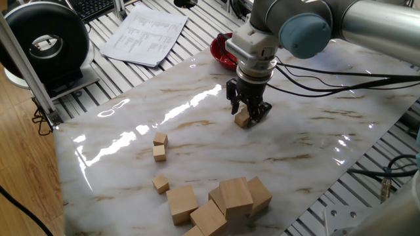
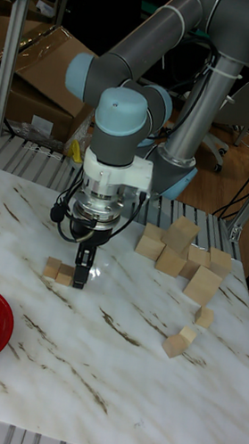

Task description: Stack the blocks into a pyramid shape

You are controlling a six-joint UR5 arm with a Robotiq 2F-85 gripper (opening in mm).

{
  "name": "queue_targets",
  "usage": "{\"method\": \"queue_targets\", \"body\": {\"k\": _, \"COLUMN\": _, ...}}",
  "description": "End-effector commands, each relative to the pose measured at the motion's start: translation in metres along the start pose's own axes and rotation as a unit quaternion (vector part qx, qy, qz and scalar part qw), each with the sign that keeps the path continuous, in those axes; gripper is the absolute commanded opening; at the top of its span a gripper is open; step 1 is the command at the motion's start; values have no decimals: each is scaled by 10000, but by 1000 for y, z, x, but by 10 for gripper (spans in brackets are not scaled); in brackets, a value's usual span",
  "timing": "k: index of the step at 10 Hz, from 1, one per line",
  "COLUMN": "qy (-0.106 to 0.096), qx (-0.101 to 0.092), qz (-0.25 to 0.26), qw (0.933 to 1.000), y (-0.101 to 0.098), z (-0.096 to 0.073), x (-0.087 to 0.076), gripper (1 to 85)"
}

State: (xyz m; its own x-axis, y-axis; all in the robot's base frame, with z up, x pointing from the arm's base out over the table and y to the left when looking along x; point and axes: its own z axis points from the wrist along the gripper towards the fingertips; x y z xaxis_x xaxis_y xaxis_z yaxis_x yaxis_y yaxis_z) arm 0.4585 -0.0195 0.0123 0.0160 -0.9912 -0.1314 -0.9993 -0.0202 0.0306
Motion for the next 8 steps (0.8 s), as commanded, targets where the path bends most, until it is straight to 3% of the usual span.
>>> {"method": "queue_targets", "body": {"k": 1, "qy": -86, "qx": 38, "qz": 104, "qw": 9999, "y": -1, "z": -6, "x": -6, "gripper": 573}}
{"method": "queue_targets", "body": {"k": 8, "qy": -76, "qx": 176, "qz": 52, "qw": 9998, "y": -9, "z": -3, "x": -4, "gripper": 523}}
